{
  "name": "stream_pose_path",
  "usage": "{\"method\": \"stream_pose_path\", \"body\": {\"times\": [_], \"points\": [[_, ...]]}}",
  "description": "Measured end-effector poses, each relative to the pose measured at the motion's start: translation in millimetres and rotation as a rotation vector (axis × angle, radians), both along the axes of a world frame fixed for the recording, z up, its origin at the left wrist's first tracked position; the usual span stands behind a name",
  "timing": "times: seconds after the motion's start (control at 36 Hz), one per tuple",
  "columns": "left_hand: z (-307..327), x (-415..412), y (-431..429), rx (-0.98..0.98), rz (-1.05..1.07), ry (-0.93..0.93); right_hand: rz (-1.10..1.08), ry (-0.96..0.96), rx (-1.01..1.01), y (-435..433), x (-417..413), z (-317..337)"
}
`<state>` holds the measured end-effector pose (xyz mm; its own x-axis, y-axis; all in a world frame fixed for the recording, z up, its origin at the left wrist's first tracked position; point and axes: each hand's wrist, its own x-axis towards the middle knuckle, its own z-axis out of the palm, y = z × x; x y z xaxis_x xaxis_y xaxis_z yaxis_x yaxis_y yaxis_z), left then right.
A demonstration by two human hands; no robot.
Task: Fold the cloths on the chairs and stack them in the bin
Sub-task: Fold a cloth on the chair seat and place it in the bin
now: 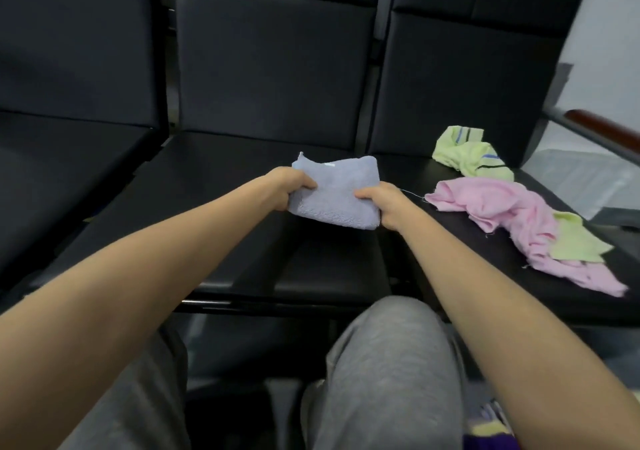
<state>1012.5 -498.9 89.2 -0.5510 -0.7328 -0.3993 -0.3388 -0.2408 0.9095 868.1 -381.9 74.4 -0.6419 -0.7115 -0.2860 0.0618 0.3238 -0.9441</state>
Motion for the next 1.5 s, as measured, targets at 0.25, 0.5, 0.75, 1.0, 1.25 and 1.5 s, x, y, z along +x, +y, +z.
{"method": "stream_pose_path", "body": {"times": [0.25, 0.5, 0.75, 1.0, 1.25, 1.5], "points": [[14.7, -62.0, 113.8, 0.033, -0.2, 0.138, -0.113, -0.101, -0.126, 144.1, -46.1, 15.9], [-0.8, -97.0, 247.3, 0.321, -0.473, 0.163, -0.326, -0.18, 0.041, 306.6, -70.1, -8.2], [-71.6, -86.2, 347.9, 0.471, -0.524, -0.139, -0.296, -0.232, 0.359, 391.0, -64.8, -75.2], [-121.6, -74.0, 371.7, 0.415, -0.654, -0.52, -0.048, -0.15, 0.943, 404.6, -61.0, -124.7], [-77.4, -117.0, 352.7, 0.35, -0.673, -0.204, -0.066, -0.094, 0.536, 357.8, -83.0, -67.9], [-14.7, -156.5, 281.0, 0.034, -0.564, 0.345, -0.366, 0.55, 0.286, 303.4, -130.2, -18.0]]}}
